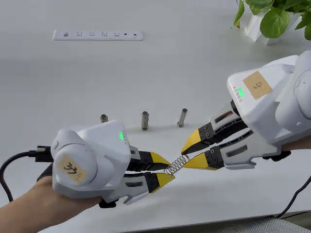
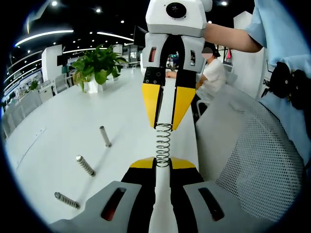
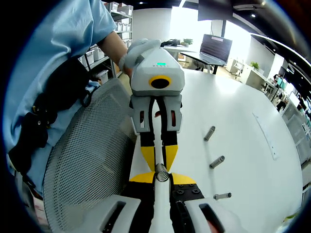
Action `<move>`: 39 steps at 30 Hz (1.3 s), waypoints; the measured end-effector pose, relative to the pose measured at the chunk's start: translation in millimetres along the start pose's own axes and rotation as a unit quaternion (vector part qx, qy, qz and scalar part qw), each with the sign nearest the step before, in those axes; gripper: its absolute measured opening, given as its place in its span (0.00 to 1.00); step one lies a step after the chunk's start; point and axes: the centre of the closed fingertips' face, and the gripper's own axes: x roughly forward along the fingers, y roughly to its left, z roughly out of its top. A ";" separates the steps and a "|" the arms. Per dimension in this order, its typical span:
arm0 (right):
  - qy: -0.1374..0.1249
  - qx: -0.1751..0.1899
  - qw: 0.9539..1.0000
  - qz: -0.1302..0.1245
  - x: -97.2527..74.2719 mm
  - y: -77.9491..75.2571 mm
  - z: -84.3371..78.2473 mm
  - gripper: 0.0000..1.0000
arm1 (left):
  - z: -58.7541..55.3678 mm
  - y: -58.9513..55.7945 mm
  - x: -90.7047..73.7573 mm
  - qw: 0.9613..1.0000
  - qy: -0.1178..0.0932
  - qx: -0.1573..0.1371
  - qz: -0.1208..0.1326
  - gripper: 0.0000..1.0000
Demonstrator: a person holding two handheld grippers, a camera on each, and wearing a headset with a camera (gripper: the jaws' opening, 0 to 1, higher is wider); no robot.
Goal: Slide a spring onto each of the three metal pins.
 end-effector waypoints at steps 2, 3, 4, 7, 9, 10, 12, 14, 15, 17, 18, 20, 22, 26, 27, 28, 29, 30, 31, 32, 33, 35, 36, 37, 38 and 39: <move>0.002 -0.005 1.000 -0.005 -0.9 -2.0 0.6 0.07 | 1.4 0.7 -0.5 1.000 -0.004 -0.002 0.002 0.06; 0.001 -0.007 1.000 -0.007 -1.3 -2.9 1.3 0.08 | 2.3 1.0 -0.6 1.000 -0.007 -0.002 0.004 0.06; 0.003 -0.006 1.000 -0.006 -1.5 -3.3 1.8 0.12 | 2.5 0.9 -0.5 1.000 -0.008 -0.005 0.004 0.06; 0.017 -0.012 1.000 -0.008 -1.4 -5.7 0.1 0.29 | 1.6 0.2 0.7 1.000 -0.008 -0.005 0.005 0.06; 0.031 -0.016 0.999 -0.003 -1.6 -7.1 -2.9 0.29 | 2.3 0.2 1.3 1.000 -0.011 -0.007 0.007 0.06; 0.035 -0.018 0.999 0.000 -1.6 -7.5 -3.2 0.27 | 2.3 0.0 1.6 1.000 -0.012 -0.009 0.008 0.06; 0.046 -0.019 0.999 0.014 -1.8 -5.9 -3.7 0.23 | 2.2 0.1 2.9 1.000 -0.014 -0.010 0.009 0.06; 0.051 -0.017 0.998 0.028 -1.4 -3.8 -2.4 0.21 | 2.3 0.3 4.2 1.000 -0.016 -0.014 0.010 0.06; 0.054 -0.017 0.998 0.030 -0.8 -4.4 -2.4 0.20 | 2.5 0.2 4.9 1.000 -0.017 -0.014 0.011 0.06; 0.061 -0.020 0.997 0.038 1.3 -7.6 -5.5 0.19 | 4.1 0.1 6.2 1.000 -0.020 -0.015 0.012 0.06; 0.063 -0.020 0.997 0.041 1.9 -8.3 -5.8 0.18 | 4.7 0.2 6.8 1.000 -0.022 -0.017 0.013 0.06; 0.068 -0.014 0.996 0.054 3.1 -6.7 -5.3 0.15 | 7.0 1.1 8.3 0.999 -0.027 -0.019 0.016 0.06; 0.073 -0.016 0.995 0.062 5.0 -5.1 -4.9 0.15 | 9.2 1.5 9.5 0.999 -0.032 -0.021 0.019 0.06; 0.085 -0.016 0.993 0.079 8.1 -3.6 -8.8 0.14 | 13.3 2.0 11.2 0.999 -0.038 -0.023 0.020 0.06; 0.090 -0.017 0.992 0.082 8.5 -2.5 -10.2 0.14 | 14.3 2.1 11.6 0.999 -0.040 -0.023 0.020 0.06; 0.091 -0.017 0.992 0.083 8.9 -2.9 -12.7 0.13 | 14.7 2.4 11.8 0.999 -0.040 -0.023 0.020 0.06; 0.093 -0.015 0.992 0.085 8.9 -2.6 -14.3 0.13 | 15.3 2.8 11.9 0.999 -0.042 -0.023 0.021 0.06; 0.094 -0.013 0.992 0.086 9.1 -3.4 -14.6 0.12 | 15.8 2.9 11.9 0.999 -0.043 -0.024 0.021 0.06; 0.094 -0.013 0.992 0.087 9.1 -3.3 -15.0 0.11 | 16.0 3.0 11.9 0.999 -0.043 -0.024 0.021 0.06; 0.095 -0.013 0.992 0.087 9.0 -2.6 -14.3 0.11 | 16.5 3.1 12.0 0.999 -0.044 -0.023 0.020 0.06; 0.095 -0.012 0.992 0.088 9.0 -2.1 -14.4 0.11 | 16.8 3.0 12.2 0.999 -0.045 -0.024 0.020 0.06; 0.095 -0.012 0.992 0.087 9.2 -1.3 -13.6 0.10 | 17.3 3.0 12.7 0.999 -0.045 -0.023 0.019 0.06; 0.095 -0.011 0.991 0.088 9.3 -0.6 -12.9 0.09 | 17.5 3.2 12.9 0.999 -0.045 -0.023 0.019 0.06; 0.095 -0.008 0.991 0.090 9.4 0.6 -12.8 0.09 | 18.1 3.3 13.2 0.998 -0.047 -0.024 0.018 0.06; 0.096 -0.009 0.991 0.090 9.5 0.6 -12.5 0.09 | 18.5 3.4 13.5 0.998 -0.047 -0.024 0.018 0.06; 0.095 -0.009 0.991 0.090 9.5 1.1 -12.5 0.09 | 19.0 3.7 13.8 0.998 -0.048 -0.023 0.018 0.06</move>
